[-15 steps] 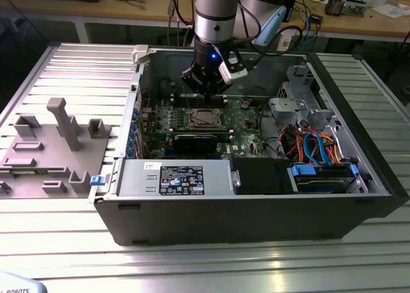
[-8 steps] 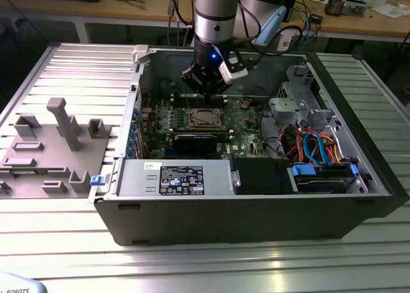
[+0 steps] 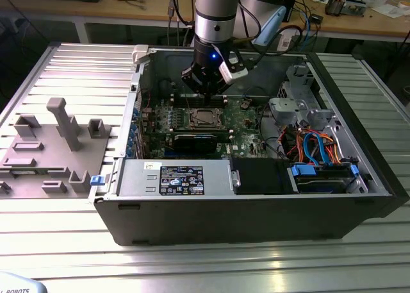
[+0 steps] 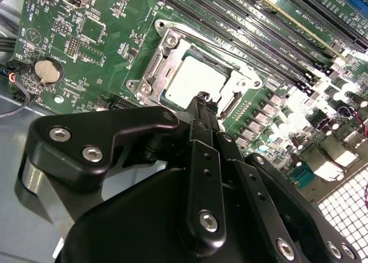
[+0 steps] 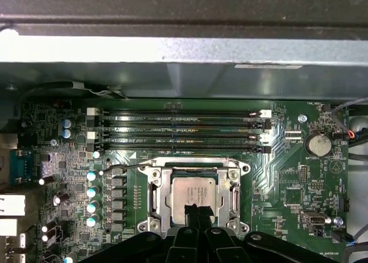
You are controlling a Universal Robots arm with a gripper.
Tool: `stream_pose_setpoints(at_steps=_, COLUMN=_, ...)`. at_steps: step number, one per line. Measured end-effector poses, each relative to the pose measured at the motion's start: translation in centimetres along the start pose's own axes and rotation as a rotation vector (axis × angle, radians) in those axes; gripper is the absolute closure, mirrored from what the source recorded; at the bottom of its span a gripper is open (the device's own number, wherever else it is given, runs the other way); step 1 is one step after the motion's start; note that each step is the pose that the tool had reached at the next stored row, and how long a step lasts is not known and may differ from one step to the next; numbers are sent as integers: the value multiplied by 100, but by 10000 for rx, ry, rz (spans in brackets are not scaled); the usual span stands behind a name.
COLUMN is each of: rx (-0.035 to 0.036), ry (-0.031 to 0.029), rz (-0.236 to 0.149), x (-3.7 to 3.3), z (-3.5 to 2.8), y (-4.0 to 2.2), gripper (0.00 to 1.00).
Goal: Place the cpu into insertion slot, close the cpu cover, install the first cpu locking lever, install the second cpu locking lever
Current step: 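Install the first cpu locking lever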
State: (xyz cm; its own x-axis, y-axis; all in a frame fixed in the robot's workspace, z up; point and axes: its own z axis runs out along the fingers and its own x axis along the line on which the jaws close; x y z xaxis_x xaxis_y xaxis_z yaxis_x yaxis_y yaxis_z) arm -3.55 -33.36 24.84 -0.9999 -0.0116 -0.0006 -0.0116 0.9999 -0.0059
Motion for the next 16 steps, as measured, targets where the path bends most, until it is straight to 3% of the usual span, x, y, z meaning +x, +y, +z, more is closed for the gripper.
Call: stream_pose_setpoints(at_steps=16, rx=1, ry=-1, rz=-211, x=0, z=0, y=0, gripper=89)
